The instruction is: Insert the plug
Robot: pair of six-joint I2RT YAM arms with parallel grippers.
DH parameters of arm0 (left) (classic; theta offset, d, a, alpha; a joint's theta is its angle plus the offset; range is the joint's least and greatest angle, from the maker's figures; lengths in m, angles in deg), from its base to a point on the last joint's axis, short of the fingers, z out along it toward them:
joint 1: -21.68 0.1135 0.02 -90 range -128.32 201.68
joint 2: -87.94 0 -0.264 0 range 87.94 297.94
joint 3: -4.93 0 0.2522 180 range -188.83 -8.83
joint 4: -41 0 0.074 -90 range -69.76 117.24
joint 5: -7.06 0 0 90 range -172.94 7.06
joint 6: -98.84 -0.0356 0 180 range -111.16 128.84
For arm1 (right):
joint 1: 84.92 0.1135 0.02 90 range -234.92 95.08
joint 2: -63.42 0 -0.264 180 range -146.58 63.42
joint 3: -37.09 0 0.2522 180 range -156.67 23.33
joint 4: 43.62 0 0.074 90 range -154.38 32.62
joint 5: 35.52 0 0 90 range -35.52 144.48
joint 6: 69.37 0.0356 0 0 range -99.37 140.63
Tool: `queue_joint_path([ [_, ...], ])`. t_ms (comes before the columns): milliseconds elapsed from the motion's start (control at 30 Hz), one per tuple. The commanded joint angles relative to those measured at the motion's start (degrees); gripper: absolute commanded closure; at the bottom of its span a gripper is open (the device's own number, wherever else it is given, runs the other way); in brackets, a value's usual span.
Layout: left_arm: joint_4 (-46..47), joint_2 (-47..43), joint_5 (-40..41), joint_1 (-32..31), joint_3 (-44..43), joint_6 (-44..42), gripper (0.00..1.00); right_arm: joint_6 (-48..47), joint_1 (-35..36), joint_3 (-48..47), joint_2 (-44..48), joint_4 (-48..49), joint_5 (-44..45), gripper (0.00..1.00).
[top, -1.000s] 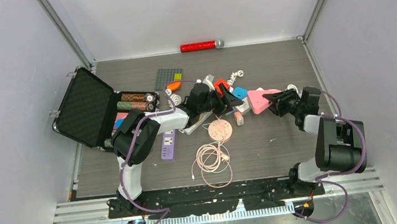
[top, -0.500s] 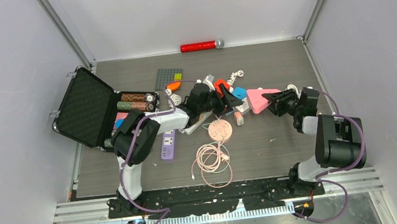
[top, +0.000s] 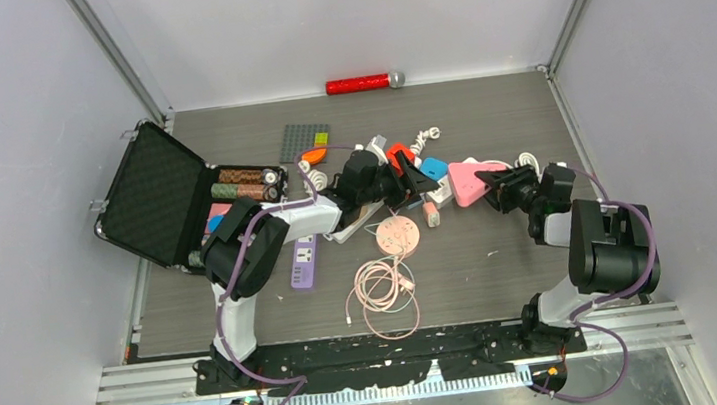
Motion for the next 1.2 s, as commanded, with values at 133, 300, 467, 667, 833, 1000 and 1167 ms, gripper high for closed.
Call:
queue_joint_path([
  [133,4.4,-2.1,-2.6,0.0,-1.9,0.5,0.31,-4.2,0.0,1.8,-1.9,-1.2,2.1,0.88],
  [300,5.7,-1.9,-3.3,-0.4,-3.2,-0.1,0.33,-7.9,0.0,1.3,-1.5,-5.2,3.7,0.7],
  [467,5.5,-2.1,-2.4,-1.2,-5.1,-2.3,0.33,-10.5,0.0,0.0,-1.3,-9.5,4.7,0.59],
  [667,4.0,-1.0,0.7,-2.1,-9.4,-6.0,0.33,-10.4,0.0,-0.1,-4.1,-10.5,4.2,0.53],
  [833,-4.9,4.1,3.7,-2.4,-19.5,-11.7,0.33,-10.5,0.0,-0.3,-5.6,-9.2,3.6,0.55],
  [1000,-9.3,9.5,3.3,-2.3,-25.3,-14.3,0.35,-13.9,0.0,-1.3,-5.4,-11.2,3.5,0.57],
  [1167,-20.5,14.0,0.1,-2.2,-33.2,-20.4,0.37,-16.1,0.0,-1.5,-4.2,-13.3,3.5,0.63],
])
